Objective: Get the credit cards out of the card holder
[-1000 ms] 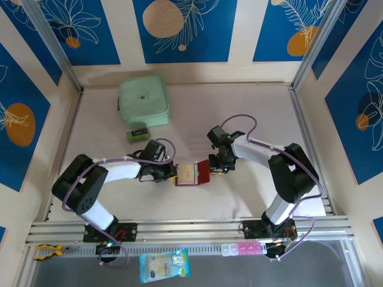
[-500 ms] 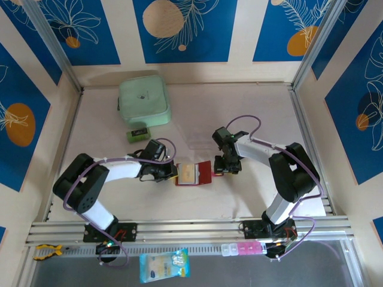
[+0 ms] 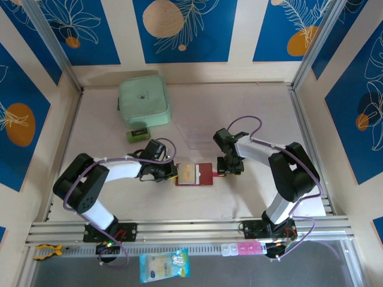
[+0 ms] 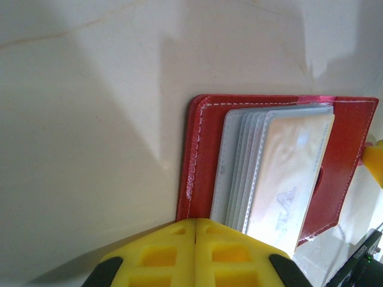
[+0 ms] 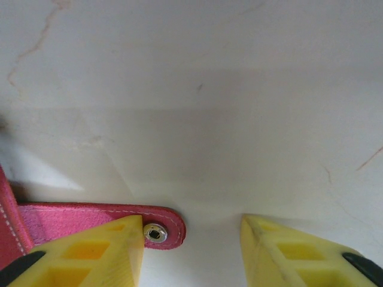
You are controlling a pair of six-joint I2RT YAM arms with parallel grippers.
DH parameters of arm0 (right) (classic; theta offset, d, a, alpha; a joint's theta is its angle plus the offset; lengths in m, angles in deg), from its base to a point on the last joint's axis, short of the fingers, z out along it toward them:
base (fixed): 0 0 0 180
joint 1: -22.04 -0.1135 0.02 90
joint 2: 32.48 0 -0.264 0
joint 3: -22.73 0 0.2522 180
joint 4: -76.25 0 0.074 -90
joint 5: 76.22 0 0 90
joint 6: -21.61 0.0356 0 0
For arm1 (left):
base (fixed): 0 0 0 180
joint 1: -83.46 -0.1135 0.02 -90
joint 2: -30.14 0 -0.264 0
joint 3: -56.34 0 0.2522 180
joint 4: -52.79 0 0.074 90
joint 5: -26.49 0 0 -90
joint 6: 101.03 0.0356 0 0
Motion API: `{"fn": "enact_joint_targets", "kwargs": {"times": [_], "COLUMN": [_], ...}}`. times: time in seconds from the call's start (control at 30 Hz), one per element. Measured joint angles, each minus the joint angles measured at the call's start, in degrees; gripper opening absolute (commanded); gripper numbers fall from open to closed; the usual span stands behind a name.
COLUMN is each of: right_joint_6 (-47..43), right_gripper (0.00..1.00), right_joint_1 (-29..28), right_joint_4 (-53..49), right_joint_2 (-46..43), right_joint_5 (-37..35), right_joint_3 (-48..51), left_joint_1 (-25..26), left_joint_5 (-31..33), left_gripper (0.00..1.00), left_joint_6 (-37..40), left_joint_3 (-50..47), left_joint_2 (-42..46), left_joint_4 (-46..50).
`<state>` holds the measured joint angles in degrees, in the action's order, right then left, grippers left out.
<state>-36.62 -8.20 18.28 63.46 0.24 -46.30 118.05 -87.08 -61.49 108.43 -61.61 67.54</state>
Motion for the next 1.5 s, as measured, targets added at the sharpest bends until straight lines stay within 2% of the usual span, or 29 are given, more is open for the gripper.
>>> {"fn": "enact_joint_targets", "kwargs": {"times": [0.2, 0.4, 0.67, 0.83, 1.0, 1.33, 1.5], "right_joint_6": [0.1, 0.9, 3.1, 4.9, 6.7, 7.2, 6.4], "right_gripper": [0.46, 0.45, 0.42, 0.50, 0.61, 0.70, 0.77], "right_joint_1": [-0.1, -1.4, -7.9, -10.6, -11.0, -10.6, -9.8], "right_joint_4": [-1.0, -4.9, -6.5, -5.8, -5.8, -5.0, -4.0], "right_joint_2": [-0.4, -4.1, -6.2, -3.2, 2.4, 6.5, 8.4], "right_joint_5": [-0.2, -0.3, 1.3, 4.6, 4.5, 2.2, 1.5], "right_joint_3": [-0.5, -3.8, -11.8, -13.6, -13.6, -12.6, -11.7], "left_joint_1": [0.0, 0.0, 0.1, 0.2, 0.2, 0.6, 0.7], "left_joint_5": [-0.2, -0.2, -0.2, -0.2, -0.1, 0.0, 0.0], "left_gripper": [0.05, 0.06, 0.06, 0.06, 0.06, 0.06, 0.06], "left_joint_6": [0.0, -0.2, -0.2, -0.5, -0.7, -0.7, -0.7], "left_joint_3": [0.0, 0.0, 0.0, 0.0, 0.0, 0.0, 0.0], "left_joint_2": [-0.2, 0.1, 0.2, 0.2, 0.2, 0.2, 0.2], "left_joint_4": [-0.3, -0.2, 0.1, 0.0, 0.0, 0.0, 0.0]}}
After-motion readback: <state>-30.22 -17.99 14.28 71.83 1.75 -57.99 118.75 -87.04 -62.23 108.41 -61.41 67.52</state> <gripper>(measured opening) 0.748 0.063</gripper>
